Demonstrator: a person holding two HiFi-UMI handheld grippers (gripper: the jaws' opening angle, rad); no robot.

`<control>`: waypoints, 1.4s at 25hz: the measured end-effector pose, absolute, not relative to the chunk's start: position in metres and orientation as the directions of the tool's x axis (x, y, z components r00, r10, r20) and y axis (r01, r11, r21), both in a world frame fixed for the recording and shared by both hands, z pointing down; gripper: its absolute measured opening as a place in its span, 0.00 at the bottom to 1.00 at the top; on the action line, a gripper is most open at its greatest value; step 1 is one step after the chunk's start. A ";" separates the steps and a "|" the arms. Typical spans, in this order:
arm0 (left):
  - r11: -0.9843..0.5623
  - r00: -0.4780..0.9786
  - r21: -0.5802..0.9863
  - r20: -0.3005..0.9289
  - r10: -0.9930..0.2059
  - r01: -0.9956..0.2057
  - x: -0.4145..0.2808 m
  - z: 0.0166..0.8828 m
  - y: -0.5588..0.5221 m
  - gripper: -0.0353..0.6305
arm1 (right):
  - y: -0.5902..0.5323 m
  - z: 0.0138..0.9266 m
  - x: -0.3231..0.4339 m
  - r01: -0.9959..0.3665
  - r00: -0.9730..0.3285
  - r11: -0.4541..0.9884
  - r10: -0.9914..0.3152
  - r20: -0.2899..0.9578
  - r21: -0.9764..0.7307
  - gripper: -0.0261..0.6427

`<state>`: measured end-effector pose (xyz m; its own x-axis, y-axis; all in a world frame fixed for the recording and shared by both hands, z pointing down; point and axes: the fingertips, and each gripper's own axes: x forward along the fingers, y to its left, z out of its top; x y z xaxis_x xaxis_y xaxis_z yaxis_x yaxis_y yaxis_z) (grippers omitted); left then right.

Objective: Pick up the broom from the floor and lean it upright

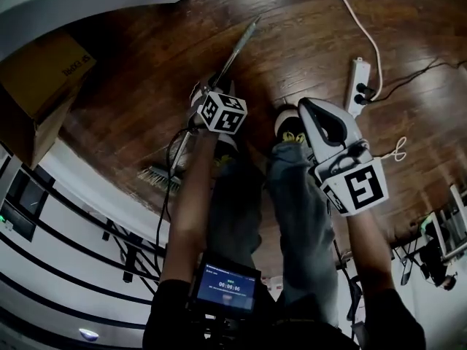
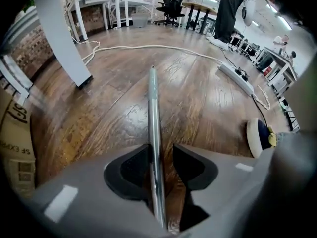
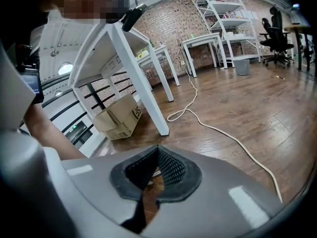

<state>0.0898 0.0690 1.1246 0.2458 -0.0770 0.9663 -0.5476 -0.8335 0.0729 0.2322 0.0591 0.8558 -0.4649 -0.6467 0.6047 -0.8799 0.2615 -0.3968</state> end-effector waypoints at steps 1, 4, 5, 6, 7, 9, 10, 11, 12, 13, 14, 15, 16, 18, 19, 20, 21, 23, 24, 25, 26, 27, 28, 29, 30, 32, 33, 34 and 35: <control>-0.835 0.240 0.070 0.968 -0.076 -0.546 0.089 1.127 0.070 0.32 | 0.059 0.857 0.233 -0.880 -0.464 0.258 -0.648 0.604 -0.400 0.05; -0.835 0.255 0.071 0.963 -0.085 -0.545 0.086 1.128 0.069 0.33 | 0.057 0.860 0.232 -0.878 -0.467 0.256 -0.648 0.602 -0.404 0.05; -0.835 0.261 0.074 0.962 -0.085 -0.546 0.086 1.128 0.069 0.32 | 0.057 0.860 0.232 -0.877 -0.468 0.258 -0.648 0.601 -0.405 0.04; -0.832 0.264 0.079 0.961 -0.083 -0.550 0.086 1.128 0.069 0.32 | 0.058 0.861 0.231 -0.877 -0.469 0.257 -0.648 0.600 -0.407 0.04; -0.825 0.263 0.084 0.962 -0.080 -0.559 0.086 1.129 0.069 0.31 | 0.058 0.861 0.230 -0.876 -0.468 0.256 -0.649 0.599 -0.408 0.04; -0.807 0.256 0.090 0.964 -0.078 -0.583 0.086 1.129 0.069 0.20 | 0.058 0.860 0.228 -0.877 -0.467 0.255 -0.651 0.598 -0.408 0.05; -0.802 0.251 0.089 0.965 -0.078 -0.591 0.087 1.130 0.069 0.20 | 0.059 0.860 0.226 -0.877 -0.468 0.257 -0.651 0.598 -0.406 0.05; -0.800 0.247 0.086 0.966 -0.079 -0.594 0.087 1.129 0.069 0.20 | 0.059 0.858 0.224 -0.877 -0.469 0.261 -0.650 0.598 -0.404 0.04; -0.799 0.247 0.084 0.966 -0.083 -0.596 0.087 1.128 0.069 0.20 | 0.059 0.857 0.223 -0.877 -0.469 0.265 -0.650 0.598 -0.400 0.04; -0.797 0.250 0.082 0.964 -0.089 -0.599 0.086 1.125 0.067 0.20 | 0.060 0.854 0.222 -0.878 -0.469 0.268 -0.649 0.599 -0.397 0.05; -0.792 0.254 0.079 0.962 -0.099 -0.605 0.084 1.120 0.066 0.20 | 0.060 0.851 0.222 -0.879 -0.468 0.269 -0.648 0.601 -0.394 0.05; -0.785 0.260 0.074 0.959 -0.113 -0.615 0.082 1.112 0.064 0.20 | 0.061 0.847 0.221 -0.879 -0.468 0.269 -0.648 0.601 -0.393 0.04; -0.777 0.266 0.068 0.955 -0.131 -0.626 0.078 1.102 0.061 0.20 | 0.062 0.842 0.221 -0.879 -0.468 0.270 -0.648 0.601 -0.394 0.04; -0.760 0.285 0.053 0.942 -0.178 -0.648 0.072 1.072 0.052 0.20 | 0.060 0.827 0.220 -0.877 -0.471 0.272 -0.648 0.598 -0.396 0.04; -0.753 0.299 0.046 0.932 -0.204 -0.657 0.069 1.052 0.047 0.20 | 0.059 0.816 0.218 -0.876 -0.473 0.273 -0.648 0.596 -0.398 0.05; -0.745 0.314 0.040 0.921 -0.231 -0.666 0.064 1.029 0.043 0.20 | 0.058 0.802 0.215 -0.873 -0.478 0.277 -0.648 0.593 -0.401 0.04; -0.735 0.329 0.035 0.908 -0.260 -0.677 0.059 1.003 0.038 0.20 | 0.056 0.784 0.210 -0.869 -0.486 0.287 -0.648 0.586 -0.403 0.05; -0.708 0.355 0.021 0.875 -0.328 -0.706 0.044 0.947 0.026 0.20 | 0.049 0.742 0.197 -0.858 -0.507 0.322 -0.651 0.564 -0.400 0.05; -0.693 0.364 0.013 0.858 -0.362 -0.721 0.035 0.918 0.020 0.20 | 0.044 0.717 0.189 -0.852 -0.519 0.342 -0.653 0.551 -0.397 0.04; -0.677 0.372 0.009 0.841 -0.393 -0.736 0.026 0.889 0.016 0.19 | 0.041 0.691 0.182 -0.845 -0.530 0.359 -0.656 0.538 -0.396 0.04; -0.663 0.380 0.009 0.825 -0.418 -0.749 0.017 0.862 0.015 0.19 | 0.039 0.666 0.174 -0.839 -0.541 0.374 -0.657 0.526 -0.396 0.05; -0.650 0.389 0.015 0.811 -0.437 -0.760 0.008 0.836 0.015 0.19 | 0.038 0.641 0.167 -0.833 -0.550 0.385 -0.656 0.517 -0.398 0.04; -0.638 0.401 0.024 0.796 -0.453 -0.769 0.000 0.813 0.017 0.19 | 0.039 0.619 0.159 -0.826 -0.560 0.399 -0.653 0.510 -0.398 0.04; -0.627 0.412 0.034 0.781 -0.469 -0.778 -0.008 0.792 0.018 0.19 | 0.040 0.598 0.150 -0.819 -0.572 0.417 -0.646 0.505 -0.394 0.04; -0.614 0.420 0.041 0.765 -0.488 -0.788 -0.016 0.774 0.019 0.19 | 0.040 0.581 0.141 -0.810 -0.586 0.443 -0.637 0.502 -0.384 0.05; -0.589 0.433 0.049 0.727 -0.533 -0.807 -0.029 0.744 0.017 0.19 | 0.038 0.554 0.125 -0.791 -0.611 0.503 -0.617 0.497 -0.348 0.04; -0.582 0.442 0.053 0.707 -0.552 -0.811 -0.035 0.730 0.018 0.19 | 0.038 0.543 0.116 -0.783 -0.619 0.525 -0.608 0.498 -0.333 0.04; -0.577 0.451 0.058 0.689 -0.567 -0.815 -0.042 0.718 0.020 0.19 | 0.041 0.533 0.107 -0.777 -0.625 0.540 -0.599 0.501 -0.323 0.04; -0.571 0.457 0.063 0.673 -0.581 -0.818 -0.048 0.706 0.023 0.19 | 0.044 0.524 0.098 -0.770 -0.631 0.552 -0.589 0.505 -0.319 0.04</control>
<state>-0.0479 0.0229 0.7064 0.4571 -0.5810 0.6734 -0.8184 -0.5712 0.0627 0.0983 0.0437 0.5243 -0.6312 -0.5891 0.5045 -0.7704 0.5518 -0.3194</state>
